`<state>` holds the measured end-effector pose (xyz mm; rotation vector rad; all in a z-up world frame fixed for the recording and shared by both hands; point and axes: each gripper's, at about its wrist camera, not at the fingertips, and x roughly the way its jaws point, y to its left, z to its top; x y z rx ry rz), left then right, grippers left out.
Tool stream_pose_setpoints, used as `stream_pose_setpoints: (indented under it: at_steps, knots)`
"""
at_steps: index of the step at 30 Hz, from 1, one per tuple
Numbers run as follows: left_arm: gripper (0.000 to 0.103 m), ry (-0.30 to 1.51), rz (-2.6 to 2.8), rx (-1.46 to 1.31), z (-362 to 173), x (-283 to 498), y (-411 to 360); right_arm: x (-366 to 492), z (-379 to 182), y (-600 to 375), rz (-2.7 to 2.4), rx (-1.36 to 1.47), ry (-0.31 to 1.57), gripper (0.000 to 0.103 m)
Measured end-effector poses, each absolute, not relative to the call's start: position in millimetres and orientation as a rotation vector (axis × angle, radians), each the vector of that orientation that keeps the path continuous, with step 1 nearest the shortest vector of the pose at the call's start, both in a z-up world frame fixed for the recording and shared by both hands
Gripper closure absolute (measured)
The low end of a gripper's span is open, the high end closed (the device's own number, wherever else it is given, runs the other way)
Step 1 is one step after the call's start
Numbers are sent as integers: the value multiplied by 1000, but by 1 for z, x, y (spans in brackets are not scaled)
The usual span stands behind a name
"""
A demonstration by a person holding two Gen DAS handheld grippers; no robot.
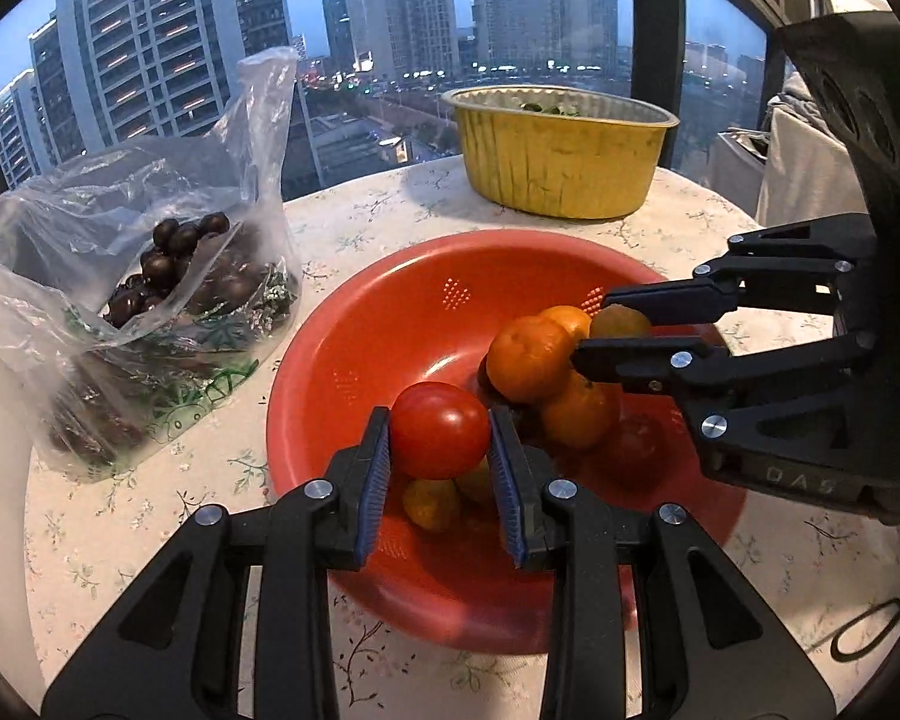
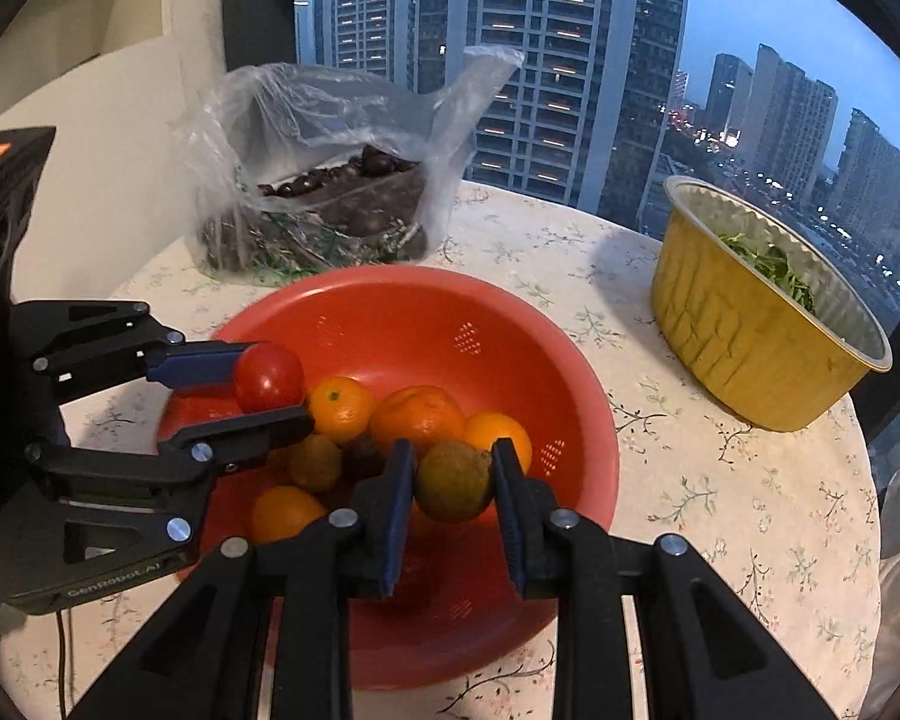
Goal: Organize fruits
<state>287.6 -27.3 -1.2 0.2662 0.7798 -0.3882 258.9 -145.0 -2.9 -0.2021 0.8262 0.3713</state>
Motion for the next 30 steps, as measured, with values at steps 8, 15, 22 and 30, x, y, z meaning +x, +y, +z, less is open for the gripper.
stream_pose_setpoints:
  at_steps: [8,15,22,30]
  knots:
    - [73,785,-375,261,-12,290,-30,258,-9,-140,347,-229,809,75]
    - [43,755,-347,274,-11,283,-32,257,-14,-144,315,-230,813,62]
    - [21,713,-329,243,1,266,-25,240,-1,-151,299,-229,769,58]
    - [0,544,-218,207,33,210,-10,188,28,-167,263,-150,643,24]
